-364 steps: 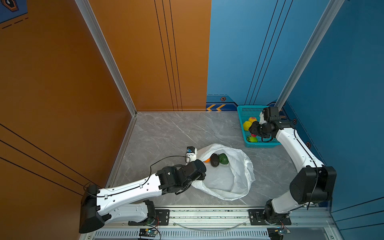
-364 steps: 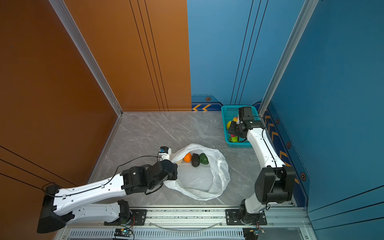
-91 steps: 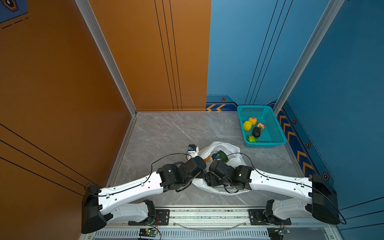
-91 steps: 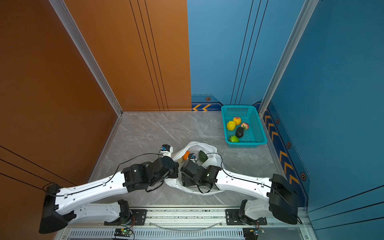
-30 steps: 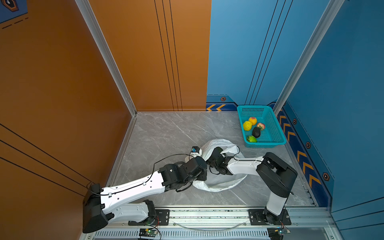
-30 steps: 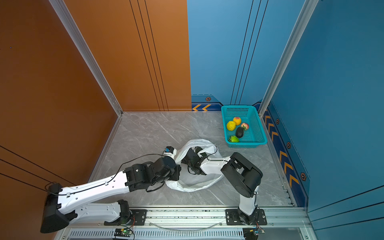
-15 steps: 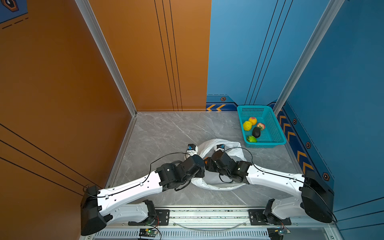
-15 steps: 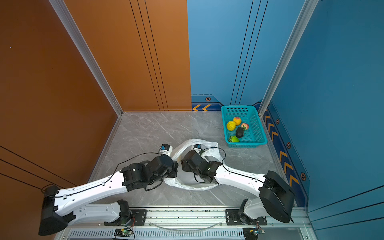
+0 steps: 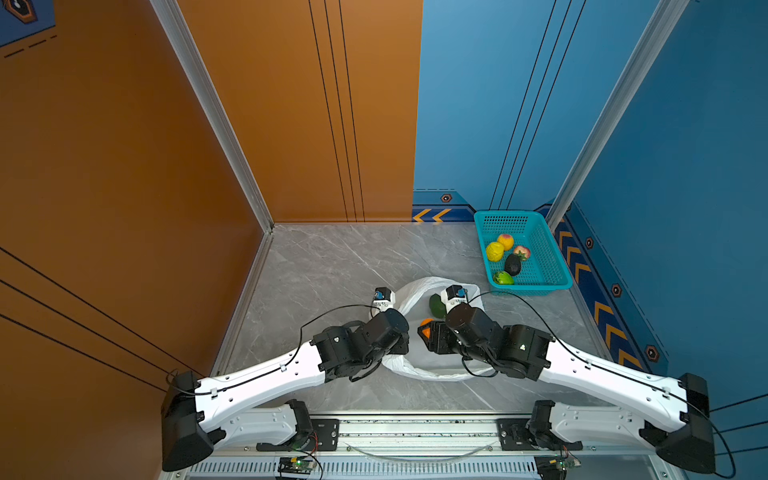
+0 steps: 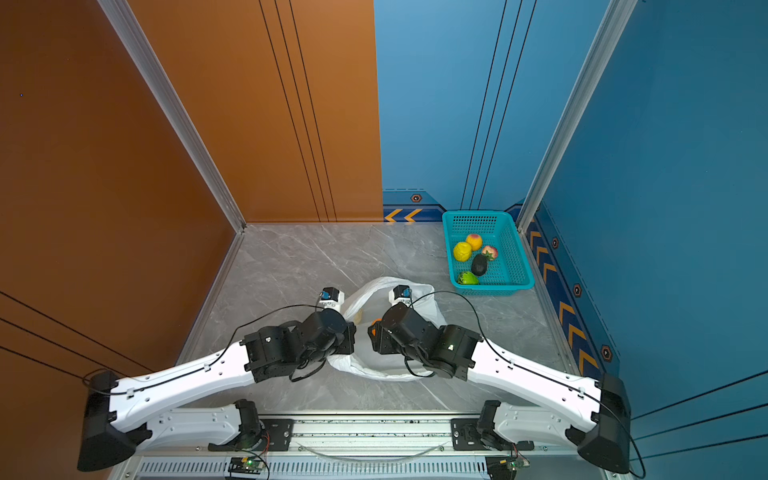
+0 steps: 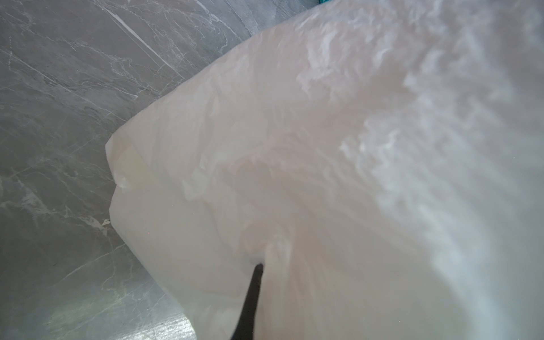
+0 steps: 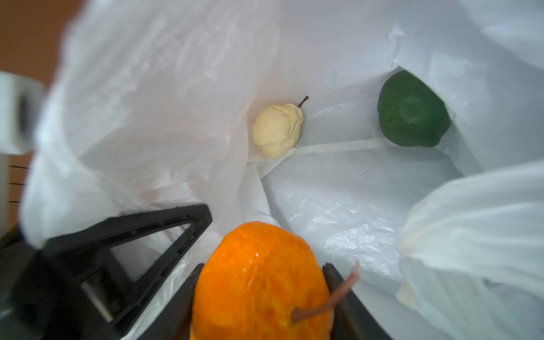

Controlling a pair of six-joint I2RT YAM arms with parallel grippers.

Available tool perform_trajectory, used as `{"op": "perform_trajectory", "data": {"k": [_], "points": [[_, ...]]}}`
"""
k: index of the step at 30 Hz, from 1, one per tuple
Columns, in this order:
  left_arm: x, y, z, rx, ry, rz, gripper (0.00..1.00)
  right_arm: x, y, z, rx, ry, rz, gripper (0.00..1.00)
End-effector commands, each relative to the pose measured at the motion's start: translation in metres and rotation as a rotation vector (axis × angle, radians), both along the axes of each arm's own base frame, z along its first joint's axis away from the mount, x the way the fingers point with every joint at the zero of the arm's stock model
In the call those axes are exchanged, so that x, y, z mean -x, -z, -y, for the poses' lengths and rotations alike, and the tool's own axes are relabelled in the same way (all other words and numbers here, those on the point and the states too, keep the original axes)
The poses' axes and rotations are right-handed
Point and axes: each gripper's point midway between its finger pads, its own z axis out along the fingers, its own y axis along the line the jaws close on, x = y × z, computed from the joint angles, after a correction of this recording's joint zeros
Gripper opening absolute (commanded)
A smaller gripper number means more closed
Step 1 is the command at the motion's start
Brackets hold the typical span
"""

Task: Untie the knot of the plastic bag and take out the fruit
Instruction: 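Lift the orange fruit and release it into the teal basket with the right gripper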

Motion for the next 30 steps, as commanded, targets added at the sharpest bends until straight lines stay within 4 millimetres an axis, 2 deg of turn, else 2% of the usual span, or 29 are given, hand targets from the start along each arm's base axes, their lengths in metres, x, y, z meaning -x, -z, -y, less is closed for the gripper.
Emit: {"op": "perform_trajectory", "data": {"k": [1, 6, 9, 11, 13, 17, 20, 24, 30], "points": [[-0.004, 0.002, -0.006, -0.022, -0.029, 0.000, 0.00, 0.005, -0.022, 0.022, 0.043, -0.006, 0.029, 0.47], [-0.002, 0.005, -0.005, -0.025, -0.019, -0.012, 0.00, -0.009, -0.064, 0.030, -0.046, -0.003, 0.061, 0.47], [0.000, 0.007, -0.006, -0.028, -0.013, -0.017, 0.00, -0.025, -0.091, 0.039, -0.099, 0.018, 0.088, 0.48], [0.001, 0.008, -0.007, -0.031, -0.012, -0.019, 0.00, -0.039, -0.104, 0.051, -0.124, 0.046, 0.104, 0.48], [0.003, 0.009, -0.009, -0.034, -0.010, -0.023, 0.00, -0.056, -0.109, 0.068, -0.130, 0.091, 0.112, 0.48], [0.007, 0.013, -0.014, -0.044, -0.009, -0.031, 0.00, -0.091, -0.109, 0.104, -0.123, 0.180, 0.133, 0.48], [0.011, 0.019, -0.018, -0.057, -0.008, -0.051, 0.00, -0.118, -0.101, 0.133, -0.128, 0.264, 0.139, 0.48], [0.018, 0.026, -0.027, -0.075, -0.010, -0.073, 0.00, -0.149, -0.086, 0.169, -0.145, 0.362, 0.136, 0.48], [0.021, 0.028, -0.040, -0.106, -0.023, -0.079, 0.00, -0.196, -0.054, 0.230, -0.082, 0.504, 0.123, 0.48]]}}
